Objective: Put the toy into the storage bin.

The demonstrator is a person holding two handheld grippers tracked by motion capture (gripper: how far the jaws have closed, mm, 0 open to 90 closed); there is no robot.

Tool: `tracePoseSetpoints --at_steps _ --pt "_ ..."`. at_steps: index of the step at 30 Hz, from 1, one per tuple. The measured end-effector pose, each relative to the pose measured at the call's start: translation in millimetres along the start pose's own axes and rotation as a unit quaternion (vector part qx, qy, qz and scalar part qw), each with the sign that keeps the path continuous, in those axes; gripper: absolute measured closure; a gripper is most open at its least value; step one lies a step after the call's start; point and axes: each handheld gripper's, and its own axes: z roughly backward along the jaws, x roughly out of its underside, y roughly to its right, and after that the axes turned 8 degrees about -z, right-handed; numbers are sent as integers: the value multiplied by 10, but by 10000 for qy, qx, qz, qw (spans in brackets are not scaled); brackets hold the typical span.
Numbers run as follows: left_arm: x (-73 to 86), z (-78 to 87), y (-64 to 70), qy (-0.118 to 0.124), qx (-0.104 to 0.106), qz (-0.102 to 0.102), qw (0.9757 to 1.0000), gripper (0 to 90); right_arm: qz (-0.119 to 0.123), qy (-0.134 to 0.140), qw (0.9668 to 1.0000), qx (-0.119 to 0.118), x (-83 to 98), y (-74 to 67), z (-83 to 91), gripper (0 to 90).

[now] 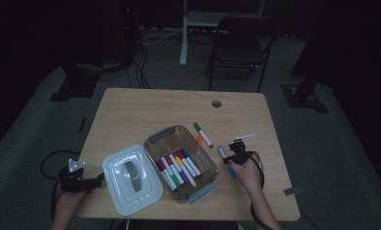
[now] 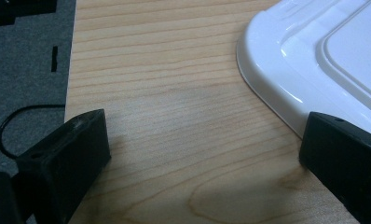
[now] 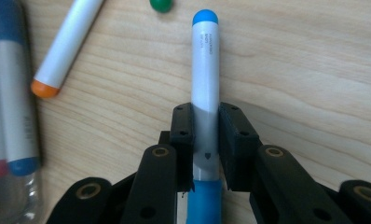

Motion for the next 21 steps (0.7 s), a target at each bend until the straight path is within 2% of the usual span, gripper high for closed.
tracePoseSetpoints --at_steps 4,5,10,14,15,18,21 --pt "0 0 0 1 -1 1 10000 22 -97 121 9998 -117 -14 42 117 769" --pt "0 0 0 0 -1 1 10000 22 -145 227 9994 -205 -29 62 232 769" --pt "0 0 0 0 0 1 10000 22 -156 563 9970 -510 -80 35 543 770" --pt "0 0 0 0 0 -1 10000 22 -43 800 9936 -795 -142 -94 823 769" --pt "0 0 0 0 0 -1 10000 22 -43 800 9936 -795 -142 -94 823 769" --pt "0 -1 0 8 -5 1 10000 22 206 1079 9891 -980 -214 -294 1101 769" --pt "0 -1 0 9 -5 1 10000 22 357 1198 9856 -1139 -259 -429 1237 769"
